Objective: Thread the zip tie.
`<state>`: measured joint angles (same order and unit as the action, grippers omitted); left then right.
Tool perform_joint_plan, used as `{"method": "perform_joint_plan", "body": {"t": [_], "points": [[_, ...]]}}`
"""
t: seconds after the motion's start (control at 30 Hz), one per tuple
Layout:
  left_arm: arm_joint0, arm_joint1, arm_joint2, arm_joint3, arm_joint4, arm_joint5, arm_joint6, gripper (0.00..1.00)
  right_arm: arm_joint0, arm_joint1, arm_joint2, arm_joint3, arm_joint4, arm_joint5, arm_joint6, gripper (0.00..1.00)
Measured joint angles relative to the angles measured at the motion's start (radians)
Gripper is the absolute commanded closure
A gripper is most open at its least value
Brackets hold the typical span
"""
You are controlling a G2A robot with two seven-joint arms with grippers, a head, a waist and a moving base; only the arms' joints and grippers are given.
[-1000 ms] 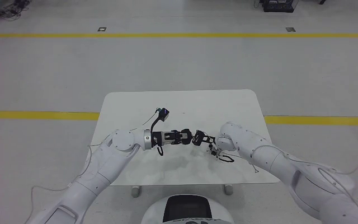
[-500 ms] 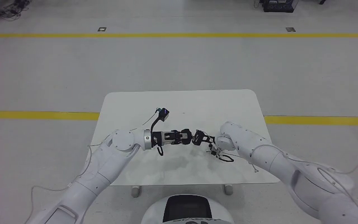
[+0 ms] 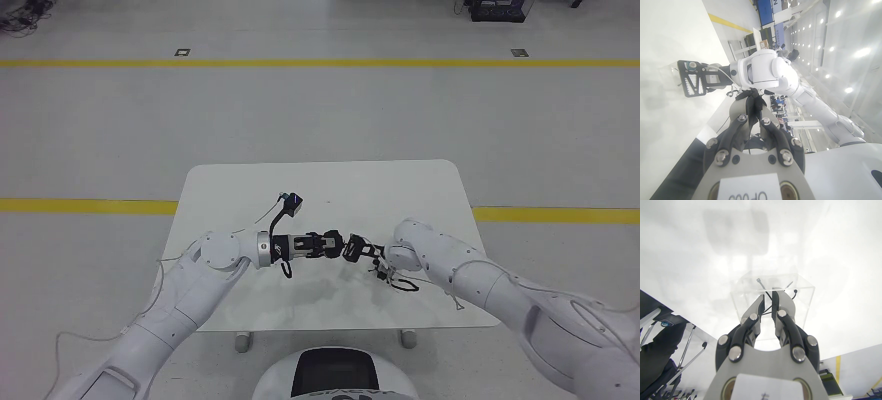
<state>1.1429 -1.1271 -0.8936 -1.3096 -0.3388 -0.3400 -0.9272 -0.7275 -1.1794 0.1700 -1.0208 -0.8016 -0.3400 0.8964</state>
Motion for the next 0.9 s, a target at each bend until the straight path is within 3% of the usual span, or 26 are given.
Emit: {"method": "perform_joint_plan", "body": {"t": [0.9], "points": [[0.000,0.000,0.000,0.000,0.000,0.000,0.000,1.00,0.000,-0.023,0.000,0.040,-0.019,0.000,-0.017,0.84]]}}
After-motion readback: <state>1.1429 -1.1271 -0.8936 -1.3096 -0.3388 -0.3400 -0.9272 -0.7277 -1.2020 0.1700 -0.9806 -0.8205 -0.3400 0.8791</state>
